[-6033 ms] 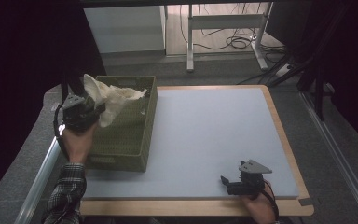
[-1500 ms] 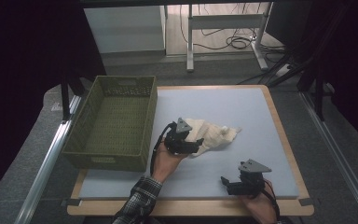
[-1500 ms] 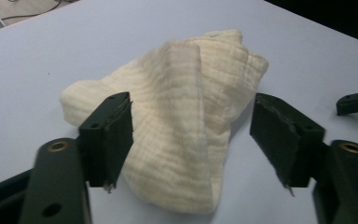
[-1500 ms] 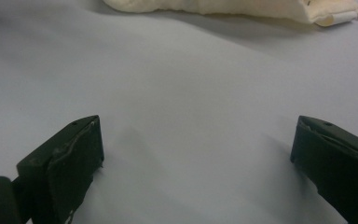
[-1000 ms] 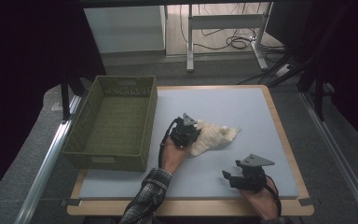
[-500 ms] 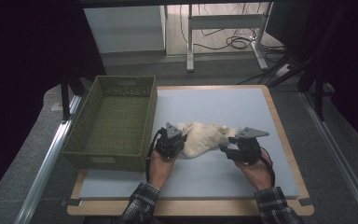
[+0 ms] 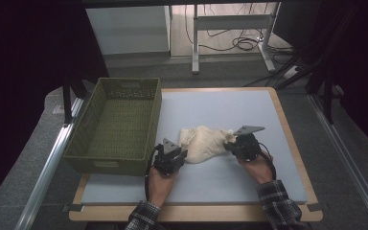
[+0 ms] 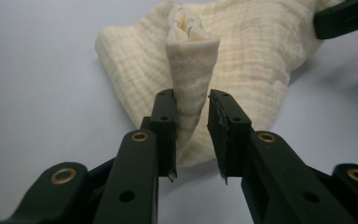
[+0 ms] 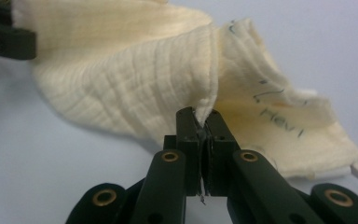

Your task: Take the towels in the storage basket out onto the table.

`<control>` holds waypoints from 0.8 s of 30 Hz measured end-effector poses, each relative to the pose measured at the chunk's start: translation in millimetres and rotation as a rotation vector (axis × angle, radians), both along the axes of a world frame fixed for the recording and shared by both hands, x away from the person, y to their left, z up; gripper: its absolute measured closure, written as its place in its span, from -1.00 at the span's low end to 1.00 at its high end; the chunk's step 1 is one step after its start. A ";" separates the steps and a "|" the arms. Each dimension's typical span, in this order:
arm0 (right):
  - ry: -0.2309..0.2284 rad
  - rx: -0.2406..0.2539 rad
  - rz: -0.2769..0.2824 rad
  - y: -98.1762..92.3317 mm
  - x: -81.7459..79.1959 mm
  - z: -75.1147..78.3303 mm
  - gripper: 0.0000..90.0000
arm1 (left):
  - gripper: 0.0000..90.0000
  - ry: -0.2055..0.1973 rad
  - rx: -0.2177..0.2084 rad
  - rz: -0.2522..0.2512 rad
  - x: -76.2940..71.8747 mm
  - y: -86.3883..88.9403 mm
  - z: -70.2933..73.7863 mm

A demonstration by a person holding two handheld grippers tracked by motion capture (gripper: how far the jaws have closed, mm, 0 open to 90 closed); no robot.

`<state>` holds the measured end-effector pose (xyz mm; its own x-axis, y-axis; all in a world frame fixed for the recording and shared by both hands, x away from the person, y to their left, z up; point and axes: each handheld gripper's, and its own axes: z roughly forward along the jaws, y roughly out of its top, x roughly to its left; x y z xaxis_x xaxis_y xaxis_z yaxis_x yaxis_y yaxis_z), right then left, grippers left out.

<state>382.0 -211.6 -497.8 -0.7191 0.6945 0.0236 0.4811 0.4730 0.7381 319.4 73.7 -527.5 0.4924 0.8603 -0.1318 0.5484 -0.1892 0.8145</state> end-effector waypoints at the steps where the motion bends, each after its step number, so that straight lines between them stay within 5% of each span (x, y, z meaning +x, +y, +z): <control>1: 0.000 0.000 0.000 0.0 0.0 0.0 0.93 | 0.52 0.000 0.000 0.000 0.0 0.0 0.0; 7: 0.037 -0.005 0.028 -25.4 -35.0 -10.8 0.93 | 0.22 0.001 -0.025 -0.030 -9.7 -1.2 0.9; 14: 0.088 0.027 0.015 -54.5 -61.8 -22.9 0.80 | 0.00 -0.032 -0.040 -0.055 -14.5 -3.0 19.2; 19: 0.060 0.040 -0.023 -68.7 -67.1 -5.2 0.61 | -0.11 -0.043 -0.013 -0.056 1.3 -10.2 31.6; 24: 0.003 0.046 -0.055 -67.0 -50.1 22.1 0.45 | -0.08 -0.034 0.013 -0.045 25.2 -19.6 34.0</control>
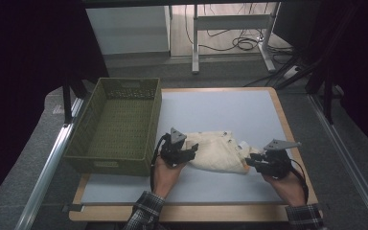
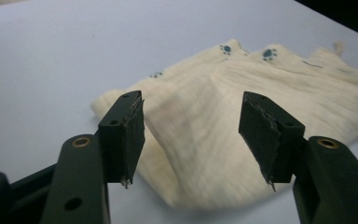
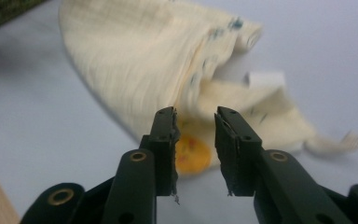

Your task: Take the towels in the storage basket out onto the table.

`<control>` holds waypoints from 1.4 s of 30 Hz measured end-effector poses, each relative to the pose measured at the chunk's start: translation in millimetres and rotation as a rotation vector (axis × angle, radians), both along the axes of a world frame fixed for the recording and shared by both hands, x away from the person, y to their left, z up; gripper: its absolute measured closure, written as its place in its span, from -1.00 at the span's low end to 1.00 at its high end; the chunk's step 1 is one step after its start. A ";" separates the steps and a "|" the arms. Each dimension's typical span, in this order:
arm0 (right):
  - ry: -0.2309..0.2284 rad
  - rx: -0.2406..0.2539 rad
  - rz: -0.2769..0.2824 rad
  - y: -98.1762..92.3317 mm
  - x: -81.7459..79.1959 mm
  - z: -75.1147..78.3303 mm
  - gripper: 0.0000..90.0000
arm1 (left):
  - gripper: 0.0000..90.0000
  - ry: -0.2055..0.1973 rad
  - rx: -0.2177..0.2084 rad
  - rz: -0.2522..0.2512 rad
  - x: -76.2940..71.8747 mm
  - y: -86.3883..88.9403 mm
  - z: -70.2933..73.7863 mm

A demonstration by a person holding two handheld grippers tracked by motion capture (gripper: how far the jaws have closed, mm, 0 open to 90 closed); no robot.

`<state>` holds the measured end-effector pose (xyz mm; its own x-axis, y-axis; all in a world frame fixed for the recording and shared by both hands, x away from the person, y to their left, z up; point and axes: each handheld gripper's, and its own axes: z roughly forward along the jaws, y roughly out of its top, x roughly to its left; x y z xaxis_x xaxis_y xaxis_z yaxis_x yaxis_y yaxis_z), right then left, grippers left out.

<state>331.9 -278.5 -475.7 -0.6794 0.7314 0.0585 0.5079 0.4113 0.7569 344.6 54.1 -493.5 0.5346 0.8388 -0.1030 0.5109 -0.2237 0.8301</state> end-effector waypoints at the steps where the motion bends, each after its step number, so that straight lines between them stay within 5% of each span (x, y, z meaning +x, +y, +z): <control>1: 0.000 0.000 0.000 0.0 0.0 0.0 0.45 | -0.08 0.002 0.004 0.001 4.3 -1.7 -0.1; 5: -0.002 -0.012 -0.012 18.7 27.3 2.7 0.33 | 0.09 0.030 0.035 -0.007 18.1 -7.1 -4.6; 8: 0.041 -0.024 -0.020 33.0 49.8 -6.2 0.29 | 0.26 0.056 0.050 -0.023 21.0 -8.5 -11.4; 9: 0.070 -0.037 -0.028 40.5 61.8 -15.3 0.29 | 0.45 0.065 0.056 -0.029 20.5 -8.4 -13.8; 11: 0.088 -0.044 -0.028 43.1 66.9 -19.8 0.30 | 0.56 0.077 0.057 -0.040 17.9 -7.5 -18.4; 12: 0.106 -0.055 -0.034 45.4 70.8 -24.1 0.35 | 0.66 0.079 0.059 -0.042 16.2 -6.4 -20.0; 13: 0.125 -0.076 -0.045 47.8 76.1 -31.2 0.62 | 0.79 0.084 0.058 -0.046 14.4 -5.3 -21.5; 16: 0.146 -0.069 -0.053 48.1 77.2 -36.9 0.93 | 0.82 0.084 0.052 -0.045 7.0 -0.9 -24.4; 31: 0.070 -0.102 -0.164 10.1 78.1 -19.7 0.96 | 0.70 0.102 0.030 -0.086 -30.7 8.0 -40.0; 34: 0.089 -0.103 -0.167 6.8 80.8 -24.5 0.93 | 0.52 0.114 0.031 -0.089 -34.6 9.0 -40.7; 38: 0.055 -0.082 -0.153 10.8 76.1 -17.5 0.70 | 0.10 0.083 0.022 -0.068 -38.1 13.7 -31.1; 42: 0.042 -0.064 -0.115 20.4 73.2 -7.1 0.61 | 0.05 0.062 0.002 -0.057 -37.9 16.2 -24.2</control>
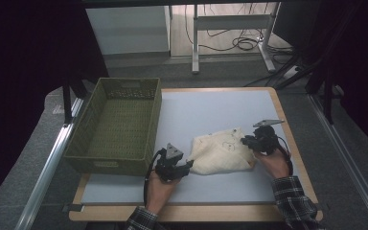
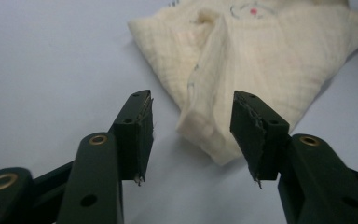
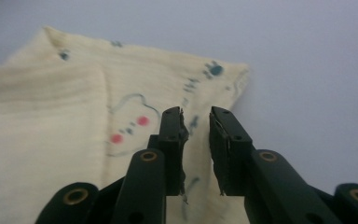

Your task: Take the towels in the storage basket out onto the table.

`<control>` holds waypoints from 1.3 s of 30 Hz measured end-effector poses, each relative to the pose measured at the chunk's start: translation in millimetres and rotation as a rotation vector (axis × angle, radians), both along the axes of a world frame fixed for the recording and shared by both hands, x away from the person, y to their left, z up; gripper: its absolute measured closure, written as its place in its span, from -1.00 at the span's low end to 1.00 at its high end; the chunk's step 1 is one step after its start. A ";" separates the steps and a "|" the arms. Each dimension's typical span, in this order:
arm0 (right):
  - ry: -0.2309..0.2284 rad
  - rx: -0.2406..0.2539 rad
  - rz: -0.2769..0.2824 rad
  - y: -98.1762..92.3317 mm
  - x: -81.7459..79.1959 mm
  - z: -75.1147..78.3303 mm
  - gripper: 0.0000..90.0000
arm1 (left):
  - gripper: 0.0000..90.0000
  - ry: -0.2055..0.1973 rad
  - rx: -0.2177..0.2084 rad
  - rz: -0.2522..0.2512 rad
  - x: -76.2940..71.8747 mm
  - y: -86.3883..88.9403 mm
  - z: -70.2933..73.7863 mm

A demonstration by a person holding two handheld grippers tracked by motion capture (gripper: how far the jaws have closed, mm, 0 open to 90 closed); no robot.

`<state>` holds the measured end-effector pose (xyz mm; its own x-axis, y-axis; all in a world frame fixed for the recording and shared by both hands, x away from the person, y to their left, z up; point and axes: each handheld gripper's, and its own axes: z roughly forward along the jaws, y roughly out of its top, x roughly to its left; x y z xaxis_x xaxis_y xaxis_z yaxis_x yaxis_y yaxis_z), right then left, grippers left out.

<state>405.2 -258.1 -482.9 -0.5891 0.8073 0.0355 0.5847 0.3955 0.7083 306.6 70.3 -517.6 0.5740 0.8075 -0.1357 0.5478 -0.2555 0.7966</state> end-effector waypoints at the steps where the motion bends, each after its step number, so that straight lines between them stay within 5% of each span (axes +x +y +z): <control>1: 0.001 0.009 0.017 5.2 -0.7 2.2 0.57 | 0.00 -0.005 -0.006 0.007 0.1 0.4 1.6; 5: 0.029 0.047 0.106 38.8 0.1 -1.2 0.48 | -0.23 -0.017 -0.014 0.024 0.3 0.2 2.2; 13: 0.054 -0.007 0.179 86.5 7.6 -23.8 0.31 | -0.38 -0.014 -0.031 0.035 1.6 1.2 -2.2; 15: 0.059 -0.059 0.181 98.5 9.0 -33.8 0.51 | -0.38 -0.012 -0.029 0.029 1.8 0.9 -2.3; 20: 0.019 -0.109 0.196 102.1 1.6 -33.0 0.98 | -0.38 -0.018 -0.023 0.023 2.5 2.3 -1.1; 23: 0.008 -0.105 0.203 96.9 -5.6 -26.6 0.99 | -0.37 -0.023 -0.039 0.031 3.8 5.2 2.3; 28: 0.000 -0.031 0.239 80.7 -27.7 -9.6 0.99 | -0.27 -0.039 -0.047 0.023 8.2 5.2 12.1; 35: 0.005 0.017 0.304 63.4 -68.6 0.3 0.99 | -0.14 -0.051 -0.060 -0.042 14.8 -7.2 24.5; 39: 0.020 0.008 0.327 64.1 -78.1 -4.3 0.99 | -0.13 -0.038 -0.054 -0.085 15.9 -18.9 22.6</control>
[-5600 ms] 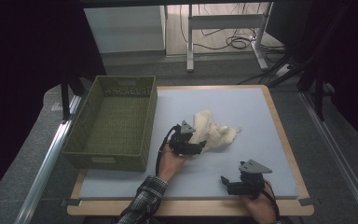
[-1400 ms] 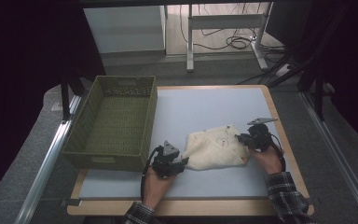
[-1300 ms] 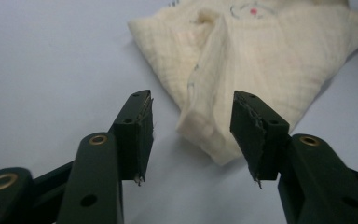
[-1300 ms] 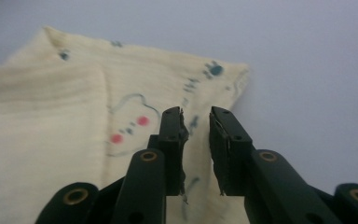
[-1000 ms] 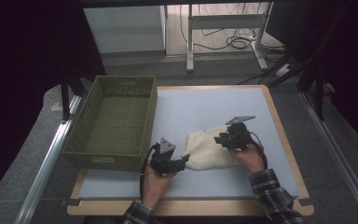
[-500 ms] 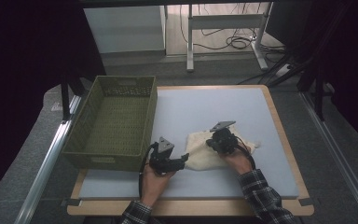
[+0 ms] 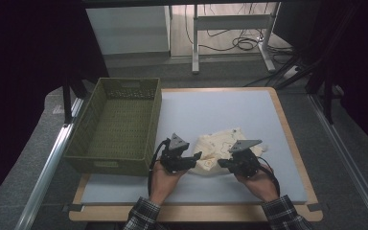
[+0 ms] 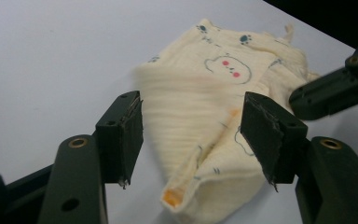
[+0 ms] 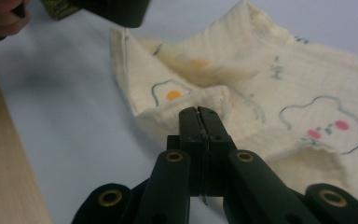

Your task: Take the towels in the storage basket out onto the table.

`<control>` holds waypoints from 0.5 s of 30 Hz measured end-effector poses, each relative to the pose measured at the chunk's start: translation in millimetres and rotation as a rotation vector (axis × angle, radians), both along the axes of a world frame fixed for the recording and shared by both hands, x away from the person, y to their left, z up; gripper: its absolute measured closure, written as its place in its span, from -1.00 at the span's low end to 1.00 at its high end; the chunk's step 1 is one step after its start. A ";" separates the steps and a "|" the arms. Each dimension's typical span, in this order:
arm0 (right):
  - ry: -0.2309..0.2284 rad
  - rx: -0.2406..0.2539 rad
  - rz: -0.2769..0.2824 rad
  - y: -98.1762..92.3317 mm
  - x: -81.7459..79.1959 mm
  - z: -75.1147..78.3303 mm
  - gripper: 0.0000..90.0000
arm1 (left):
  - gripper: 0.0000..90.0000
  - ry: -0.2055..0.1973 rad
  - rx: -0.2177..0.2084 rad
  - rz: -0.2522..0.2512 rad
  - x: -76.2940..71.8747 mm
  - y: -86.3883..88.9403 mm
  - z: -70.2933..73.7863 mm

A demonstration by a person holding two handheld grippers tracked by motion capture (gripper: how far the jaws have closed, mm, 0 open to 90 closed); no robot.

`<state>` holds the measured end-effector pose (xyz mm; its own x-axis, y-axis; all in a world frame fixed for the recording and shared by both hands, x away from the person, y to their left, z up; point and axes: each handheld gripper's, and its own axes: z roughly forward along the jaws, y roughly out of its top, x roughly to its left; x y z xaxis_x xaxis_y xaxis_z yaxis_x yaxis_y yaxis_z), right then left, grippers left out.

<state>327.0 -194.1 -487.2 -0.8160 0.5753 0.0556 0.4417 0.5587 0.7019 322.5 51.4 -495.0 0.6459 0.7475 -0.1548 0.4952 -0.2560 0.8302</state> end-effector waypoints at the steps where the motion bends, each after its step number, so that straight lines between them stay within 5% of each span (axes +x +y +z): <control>1: 0.004 -0.004 0.005 0.5 -2.9 -2.4 0.99 | -0.12 0.005 0.006 -0.008 0.6 -2.9 -1.5; 9: 0.050 0.008 0.032 -5.2 -27.9 -14.4 0.96 | -0.10 0.040 0.077 -0.033 15.0 -17.6 -9.5; 15: 0.025 0.011 0.012 -22.0 -41.0 -3.4 0.88 | 0.15 0.090 0.166 -0.075 30.2 -33.0 -18.8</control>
